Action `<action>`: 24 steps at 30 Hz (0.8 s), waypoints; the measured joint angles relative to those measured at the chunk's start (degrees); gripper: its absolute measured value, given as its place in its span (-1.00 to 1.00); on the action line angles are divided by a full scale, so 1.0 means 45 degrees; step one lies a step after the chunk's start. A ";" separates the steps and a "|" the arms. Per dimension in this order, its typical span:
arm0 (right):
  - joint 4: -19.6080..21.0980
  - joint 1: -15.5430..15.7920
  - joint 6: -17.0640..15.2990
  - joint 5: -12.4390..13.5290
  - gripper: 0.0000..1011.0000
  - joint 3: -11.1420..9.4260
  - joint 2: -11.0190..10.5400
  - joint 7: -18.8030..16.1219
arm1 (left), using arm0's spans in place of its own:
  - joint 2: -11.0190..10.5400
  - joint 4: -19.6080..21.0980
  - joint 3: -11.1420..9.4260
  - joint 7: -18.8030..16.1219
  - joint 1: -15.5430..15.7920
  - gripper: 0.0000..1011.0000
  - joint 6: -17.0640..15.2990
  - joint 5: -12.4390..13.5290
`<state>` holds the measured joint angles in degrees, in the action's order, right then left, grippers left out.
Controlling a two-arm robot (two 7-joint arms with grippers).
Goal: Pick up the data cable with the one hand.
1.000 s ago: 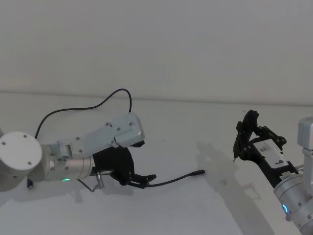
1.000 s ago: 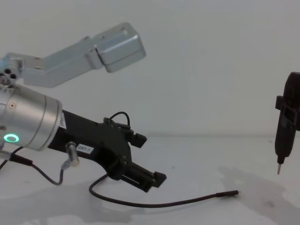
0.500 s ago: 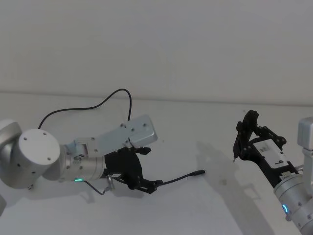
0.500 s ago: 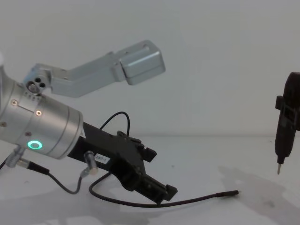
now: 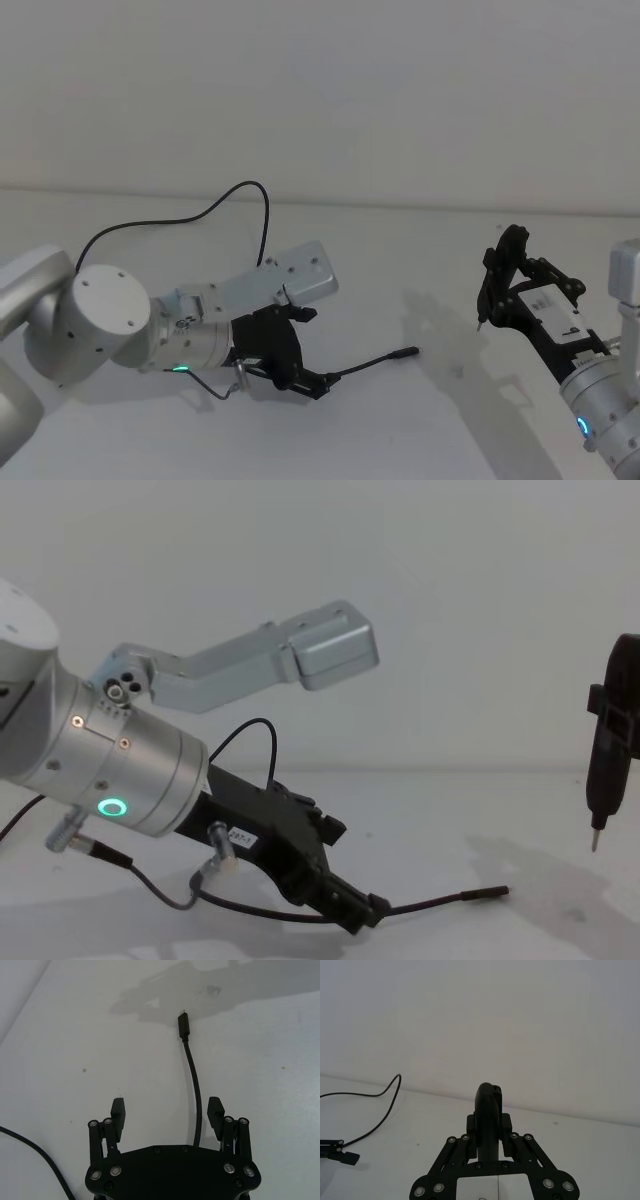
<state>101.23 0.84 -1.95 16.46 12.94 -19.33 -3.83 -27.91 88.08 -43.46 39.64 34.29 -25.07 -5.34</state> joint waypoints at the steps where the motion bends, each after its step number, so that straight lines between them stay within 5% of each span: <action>1: 0.0000 0.0001 0.0000 0.0000 -0.47 0.0001 0.0000 0.0000 | 0.0063 -0.0090 -0.0038 -0.0005 0.0027 0.98 -0.0002 0.0042; 24: 0.0000 0.0000 0.0000 0.0000 -0.47 0.0000 0.0000 -0.0001 | 0.0553 -0.0773 -0.0227 -0.0016 0.0146 0.98 0.0020 0.0485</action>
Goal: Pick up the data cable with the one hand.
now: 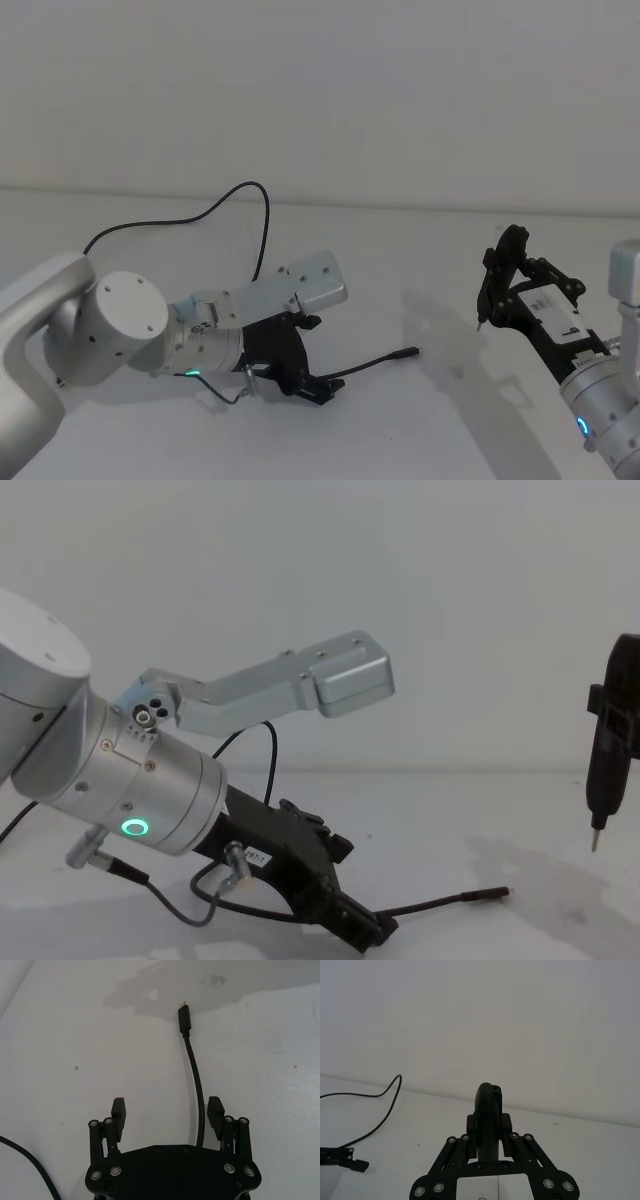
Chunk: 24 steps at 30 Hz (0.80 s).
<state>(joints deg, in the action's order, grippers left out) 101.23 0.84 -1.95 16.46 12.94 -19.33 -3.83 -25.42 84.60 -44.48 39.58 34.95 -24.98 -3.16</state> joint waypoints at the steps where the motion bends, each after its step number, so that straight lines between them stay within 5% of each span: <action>1: 0.0000 0.0000 0.0000 0.0000 -0.47 0.0000 0.0000 0.0000 | 0.0000 0.0000 0.0000 0.0000 0.0000 0.98 0.0000 0.0000; 10: 0.0000 0.0000 0.0000 0.0000 -0.47 0.0000 0.0000 0.0001 | 0.0068 -0.0069 -0.0014 0.0016 0.0007 0.58 0.0001 0.0054; 24: 0.0000 0.0000 0.0000 0.0000 -0.47 0.0000 0.0000 0.0001 | 0.0093 -0.0114 -0.0018 0.0020 0.0007 -0.30 -0.0003 0.0106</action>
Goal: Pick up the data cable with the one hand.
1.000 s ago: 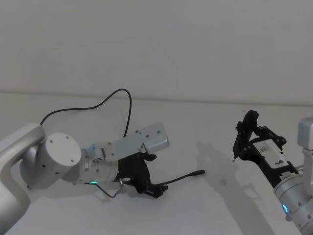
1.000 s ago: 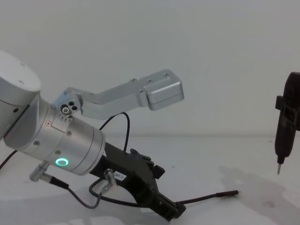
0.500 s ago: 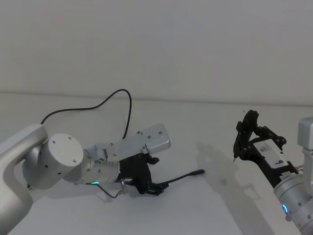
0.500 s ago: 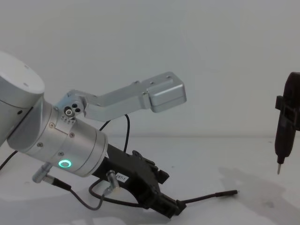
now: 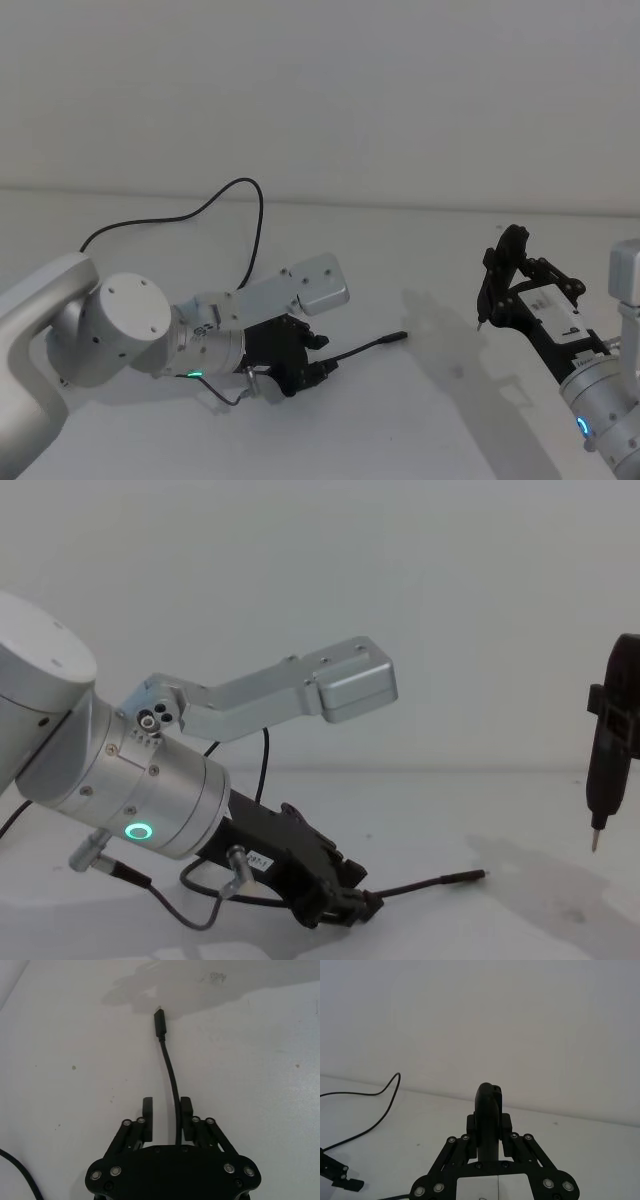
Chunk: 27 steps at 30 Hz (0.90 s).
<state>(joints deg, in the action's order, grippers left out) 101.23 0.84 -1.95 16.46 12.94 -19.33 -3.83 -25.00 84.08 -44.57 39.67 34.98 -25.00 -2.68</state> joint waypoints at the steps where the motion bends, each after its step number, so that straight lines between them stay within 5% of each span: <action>1: -0.0001 0.0000 0.0000 0.0000 -0.47 0.0000 0.0000 0.0000 | 0.0001 0.0000 0.0000 0.0000 -0.0001 -0.35 -0.0001 0.0002; 10: 0.0000 0.0000 0.0000 0.0000 -0.47 -0.0001 0.0000 0.0000 | 0.0011 -0.0014 0.0000 0.0002 0.0000 -0.89 -0.0011 0.0011; 27: 0.0470 0.0129 -0.0025 0.0140 -0.47 -0.0042 -0.0119 -0.0413 | -0.0240 0.0337 0.0105 -0.0131 -0.0211 -0.92 0.0669 0.0210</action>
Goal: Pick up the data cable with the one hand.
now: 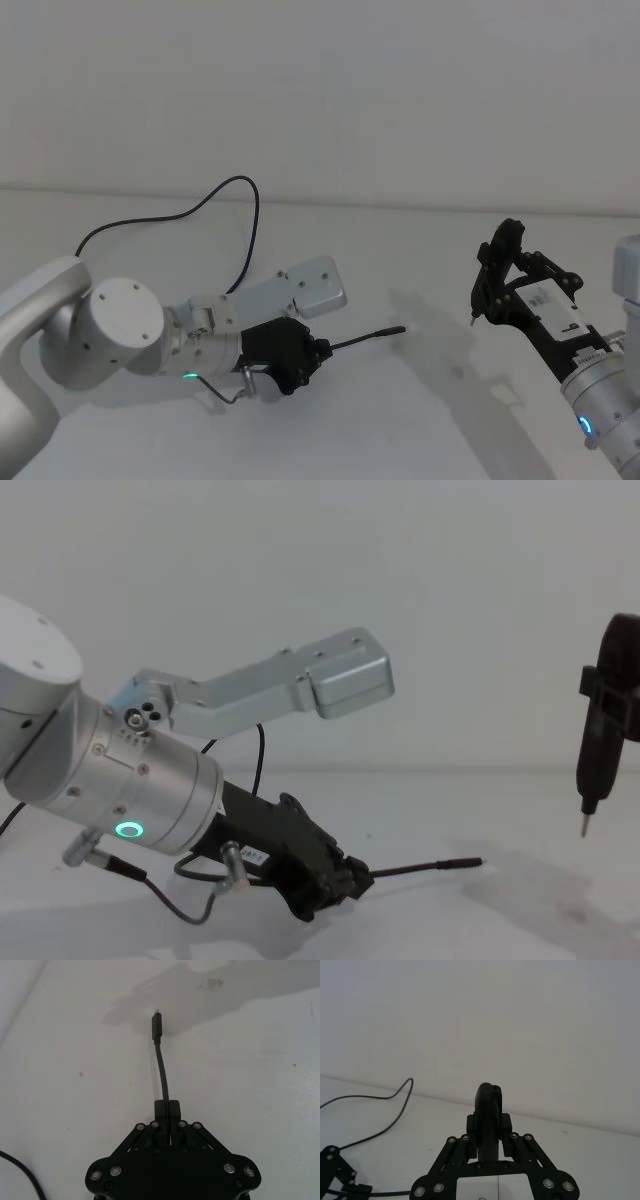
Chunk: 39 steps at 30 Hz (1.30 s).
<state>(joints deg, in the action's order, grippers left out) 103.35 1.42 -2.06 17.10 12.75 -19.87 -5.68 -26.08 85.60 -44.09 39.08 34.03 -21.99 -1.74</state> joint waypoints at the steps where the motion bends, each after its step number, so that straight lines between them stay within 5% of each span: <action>1: 0.0052 0.0018 -0.0026 0.0047 -0.47 -0.0010 -0.0007 -0.0060 | 0.0000 0.0000 0.0000 0.0000 0.0000 -0.92 0.0000 0.0000; 18: 0.1306 0.0311 -0.1113 0.1085 -0.47 -0.0203 -0.0026 -0.0841 | -0.0949 0.1423 0.0423 -0.0400 -0.0520 -0.92 0.1696 0.0469; 39: 0.1297 -0.0191 -0.1272 0.1396 -0.47 -0.0238 0.0232 -0.1198 | -0.1300 0.1960 0.0586 -0.0491 -0.0702 -0.92 0.2237 0.0592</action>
<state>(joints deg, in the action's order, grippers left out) 109.18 0.56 -7.79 23.38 11.68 -18.83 -11.07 -31.94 94.42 -41.46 36.87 30.87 -11.92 0.93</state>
